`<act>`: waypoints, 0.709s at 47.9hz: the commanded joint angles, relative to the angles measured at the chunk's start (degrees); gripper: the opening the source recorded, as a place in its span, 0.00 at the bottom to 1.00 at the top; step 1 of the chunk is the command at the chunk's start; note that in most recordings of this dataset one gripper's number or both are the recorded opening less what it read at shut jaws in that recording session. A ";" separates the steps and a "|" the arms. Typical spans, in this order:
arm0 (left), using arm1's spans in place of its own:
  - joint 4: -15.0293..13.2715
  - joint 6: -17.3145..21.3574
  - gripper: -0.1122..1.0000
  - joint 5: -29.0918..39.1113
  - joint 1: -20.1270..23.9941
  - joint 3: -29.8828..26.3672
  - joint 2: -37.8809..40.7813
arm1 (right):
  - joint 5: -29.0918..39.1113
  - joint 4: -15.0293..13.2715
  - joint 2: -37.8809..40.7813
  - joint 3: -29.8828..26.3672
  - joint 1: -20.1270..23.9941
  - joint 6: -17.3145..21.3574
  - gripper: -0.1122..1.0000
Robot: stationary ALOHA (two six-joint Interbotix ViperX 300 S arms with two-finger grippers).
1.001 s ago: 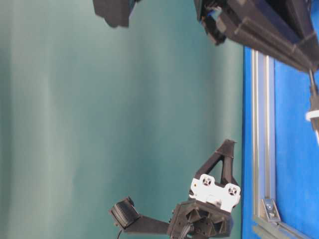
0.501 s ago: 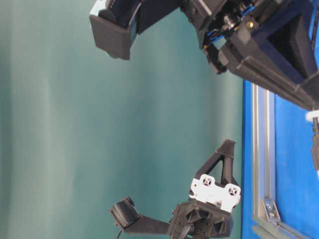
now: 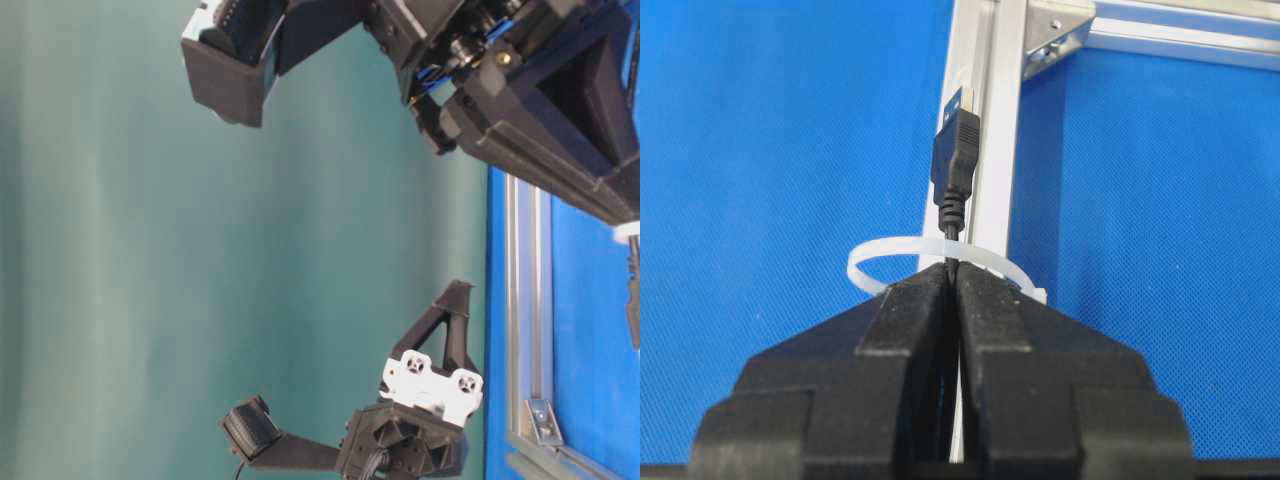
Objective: Insert the wire through the string loop located in the center.
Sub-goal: 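Push the plug leftward through the zip-tie loop with the right gripper, then move the open left gripper to the plug emerging from the loop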
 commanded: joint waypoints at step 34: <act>0.09 -2.99 0.10 -0.62 -20.48 2.11 -2.64 | -0.70 -0.18 -0.79 -0.97 -0.09 -0.18 0.08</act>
